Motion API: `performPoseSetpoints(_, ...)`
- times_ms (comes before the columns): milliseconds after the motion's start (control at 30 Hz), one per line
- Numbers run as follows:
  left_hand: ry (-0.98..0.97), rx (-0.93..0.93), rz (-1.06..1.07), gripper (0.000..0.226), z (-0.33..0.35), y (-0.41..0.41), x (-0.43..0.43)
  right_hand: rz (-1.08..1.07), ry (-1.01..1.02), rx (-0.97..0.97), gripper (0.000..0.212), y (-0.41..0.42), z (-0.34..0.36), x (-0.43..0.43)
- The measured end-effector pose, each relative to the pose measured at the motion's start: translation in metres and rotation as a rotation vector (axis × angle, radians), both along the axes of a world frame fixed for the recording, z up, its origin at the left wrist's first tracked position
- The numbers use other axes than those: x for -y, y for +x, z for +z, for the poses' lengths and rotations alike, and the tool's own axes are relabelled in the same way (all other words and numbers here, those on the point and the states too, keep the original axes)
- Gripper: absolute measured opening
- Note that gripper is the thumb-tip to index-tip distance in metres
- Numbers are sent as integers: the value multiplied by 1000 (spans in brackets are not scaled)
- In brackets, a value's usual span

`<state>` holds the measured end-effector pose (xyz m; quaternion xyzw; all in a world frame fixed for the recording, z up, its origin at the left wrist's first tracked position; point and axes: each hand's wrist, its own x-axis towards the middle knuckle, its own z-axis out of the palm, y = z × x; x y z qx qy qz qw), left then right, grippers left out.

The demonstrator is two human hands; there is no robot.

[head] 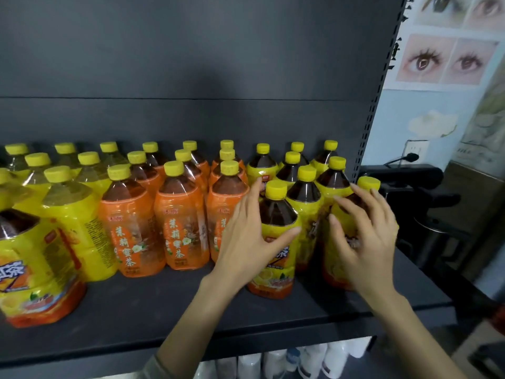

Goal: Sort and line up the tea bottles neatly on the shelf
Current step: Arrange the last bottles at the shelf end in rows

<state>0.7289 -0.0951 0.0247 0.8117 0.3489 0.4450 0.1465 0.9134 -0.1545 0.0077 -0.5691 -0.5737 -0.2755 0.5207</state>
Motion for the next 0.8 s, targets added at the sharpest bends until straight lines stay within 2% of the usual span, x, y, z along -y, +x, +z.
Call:
performPoseSetpoints(100, -3, -27, 120, 94, -9, 14, 4, -171, -82, -67, 46, 15, -11, 1)
performPoseSetpoints(300, 106, 2, 346, 88, -17, 11, 12, -168, -255, -174, 84, 21, -28, 1)
performPoseSetpoints(467, 98, -16, 445, 88, -19, -12, 10, -167, -255, -197, 87, 30, -28, -1)
performPoseSetpoints(633, 8, 18, 482, 92, -15, -36, 8, -87, -283, -162, 86, 55, -27, -4)
performPoseSetpoints(733, -28, 50, 468, 91, -13, -39, 10, -37, -317, -199, 81, 64, -26, -7)
performPoseSetpoints(800, -31, 59, 462, 92, -13, -40, 9, -83, -249, -190, 70, 57, -20, -8)
